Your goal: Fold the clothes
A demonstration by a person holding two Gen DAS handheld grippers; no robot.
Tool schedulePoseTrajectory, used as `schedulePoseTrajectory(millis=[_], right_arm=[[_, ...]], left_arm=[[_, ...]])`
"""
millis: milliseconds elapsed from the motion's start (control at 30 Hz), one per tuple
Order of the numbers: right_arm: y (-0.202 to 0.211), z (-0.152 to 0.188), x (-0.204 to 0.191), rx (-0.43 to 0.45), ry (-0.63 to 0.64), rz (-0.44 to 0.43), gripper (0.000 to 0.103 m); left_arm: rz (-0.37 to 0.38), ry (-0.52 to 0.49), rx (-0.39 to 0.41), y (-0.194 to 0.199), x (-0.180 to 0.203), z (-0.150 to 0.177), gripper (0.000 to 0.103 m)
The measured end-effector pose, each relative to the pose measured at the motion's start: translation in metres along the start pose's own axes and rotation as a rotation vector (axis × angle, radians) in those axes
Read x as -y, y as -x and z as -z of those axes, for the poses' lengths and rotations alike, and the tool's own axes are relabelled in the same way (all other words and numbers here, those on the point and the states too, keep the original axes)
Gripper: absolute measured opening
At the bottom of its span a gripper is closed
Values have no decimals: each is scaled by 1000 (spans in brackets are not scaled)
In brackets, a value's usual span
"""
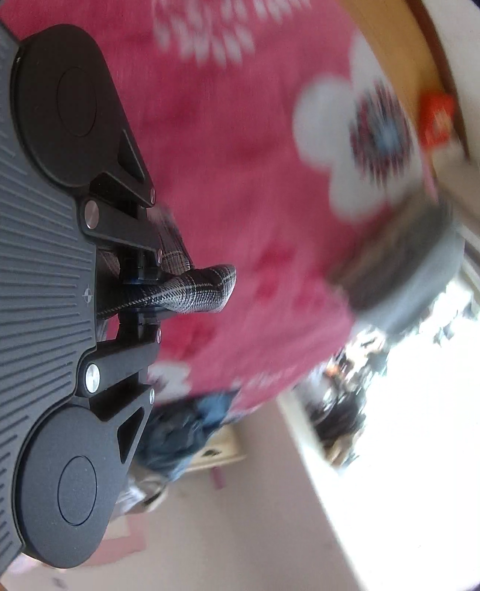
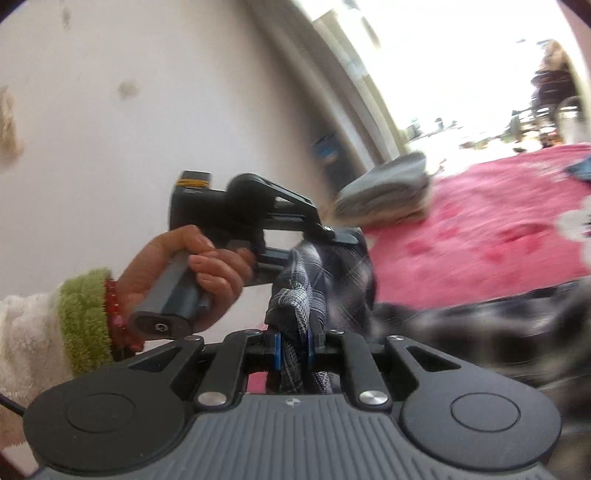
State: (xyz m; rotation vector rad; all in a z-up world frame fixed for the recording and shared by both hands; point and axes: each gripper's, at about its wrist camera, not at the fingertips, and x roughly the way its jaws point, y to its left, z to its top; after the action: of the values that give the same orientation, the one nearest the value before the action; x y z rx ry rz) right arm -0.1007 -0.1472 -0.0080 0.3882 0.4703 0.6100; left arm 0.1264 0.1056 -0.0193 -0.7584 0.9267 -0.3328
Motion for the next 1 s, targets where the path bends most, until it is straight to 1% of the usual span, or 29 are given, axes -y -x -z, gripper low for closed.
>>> schedulePoseTrajectory(millis=[100, 200, 300, 400, 567, 700, 733, 767, 800, 900, 967, 1000], right_arm=[[31, -9, 22, 61, -53, 64, 14], [64, -16, 48, 115, -107, 131, 14], [97, -21, 75, 165, -165, 198, 14], [127, -15, 109, 194, -270, 265, 14], [158, 1, 156, 219, -447, 332, 14], [174, 24, 178, 216, -571, 369, 14], [176, 29, 183, 218, -605, 375, 14], [177, 34, 188, 216, -634, 383, 14], [177, 38, 193, 210, -659, 390, 14], [175, 51, 213, 196, -760, 388, 14], [175, 59, 224, 197, -842, 385, 17], [177, 62, 229, 197, -875, 386, 21]], left_arm=[[20, -80, -10, -22, 52, 15, 8], [36, -130, -43, -50, 93, 38, 8], [31, -191, -86, -84, 129, 64, 8], [18, -269, -136, -115, 160, 93, 8], [-15, -372, -198, -158, 187, 134, 8], [-47, -446, -249, -185, 199, 160, 8], [-49, -469, -262, -190, 201, 165, 10], [-42, -488, -282, -195, 202, 170, 15], [-29, -501, -300, -196, 202, 173, 26], [-1, -540, -313, -191, 201, 176, 38], [27, -532, -308, -180, 198, 171, 43], [45, -523, -298, -172, 196, 167, 46]])
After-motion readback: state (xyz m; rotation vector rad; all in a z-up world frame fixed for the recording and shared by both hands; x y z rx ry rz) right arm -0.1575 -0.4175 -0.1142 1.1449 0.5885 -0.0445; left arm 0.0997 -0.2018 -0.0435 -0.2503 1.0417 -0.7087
